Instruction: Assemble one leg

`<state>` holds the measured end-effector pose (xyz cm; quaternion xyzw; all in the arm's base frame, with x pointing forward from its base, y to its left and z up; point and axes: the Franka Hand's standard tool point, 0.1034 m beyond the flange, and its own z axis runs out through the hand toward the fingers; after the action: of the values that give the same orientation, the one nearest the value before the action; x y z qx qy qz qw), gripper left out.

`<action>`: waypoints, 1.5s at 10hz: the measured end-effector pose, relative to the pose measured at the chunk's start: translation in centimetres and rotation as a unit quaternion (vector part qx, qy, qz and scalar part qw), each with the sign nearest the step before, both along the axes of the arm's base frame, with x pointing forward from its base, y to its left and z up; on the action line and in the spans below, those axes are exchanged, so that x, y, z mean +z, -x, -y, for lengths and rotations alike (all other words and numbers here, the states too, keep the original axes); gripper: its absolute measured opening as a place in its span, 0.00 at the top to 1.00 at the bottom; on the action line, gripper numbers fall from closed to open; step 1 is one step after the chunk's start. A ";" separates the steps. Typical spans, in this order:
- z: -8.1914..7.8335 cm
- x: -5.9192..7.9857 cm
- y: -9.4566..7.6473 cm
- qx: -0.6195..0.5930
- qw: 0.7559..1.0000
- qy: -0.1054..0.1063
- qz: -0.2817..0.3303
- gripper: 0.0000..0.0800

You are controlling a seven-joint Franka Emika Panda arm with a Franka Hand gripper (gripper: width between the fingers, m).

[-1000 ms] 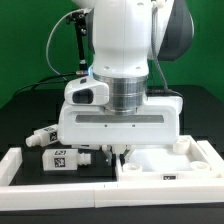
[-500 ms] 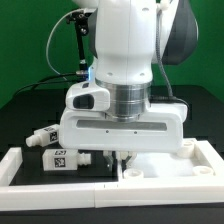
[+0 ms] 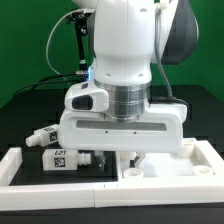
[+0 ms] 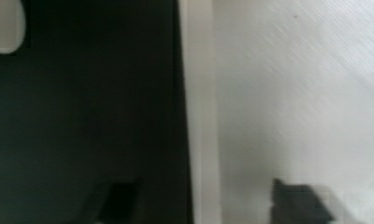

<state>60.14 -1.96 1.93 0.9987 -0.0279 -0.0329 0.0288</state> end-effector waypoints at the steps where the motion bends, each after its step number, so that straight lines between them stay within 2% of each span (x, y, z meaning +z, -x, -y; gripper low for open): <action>1: -0.4 2.0 0.2 0.019 1.000 -0.004 0.000 0.37; 2: -0.4 3.8 1.1 0.031 0.999 -0.008 0.001 0.37; 3: -0.4 5.3 1.9 0.029 1.000 -0.011 0.001 0.23; 4: -0.2 6.3 2.0 0.027 1.000 -0.012 0.002 0.20; 6: -0.1 6.3 1.9 0.069 0.997 -0.014 0.002 0.19; 8: -0.1 6.3 1.9 0.062 0.998 -0.014 0.002 0.19; 9: 0.5 6.3 1.9 0.056 0.998 -0.012 0.010 0.19; 11: 3.4 7.0 3.7 0.003 1.000 -0.008 0.021 0.19; 12: 3.9 7.2 4.6 -0.114 0.993 -0.025 0.031 0.19; 13: 2.9 7.3 5.6 -0.096 0.995 -0.025 0.032 0.19; 14: 0.7 7.7 6.6 -0.056 0.998 -0.024 0.032 0.19; 15: -1.5 8.2 7.4 -0.007 1.000 -0.005 0.029 0.19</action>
Offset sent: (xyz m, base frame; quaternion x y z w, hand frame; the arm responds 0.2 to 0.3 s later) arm -0.0323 -0.0110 0.0507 -0.0115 -0.0315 0.0046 0.9994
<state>52.77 -0.47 10.14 0.9991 -0.0360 -0.0040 0.0229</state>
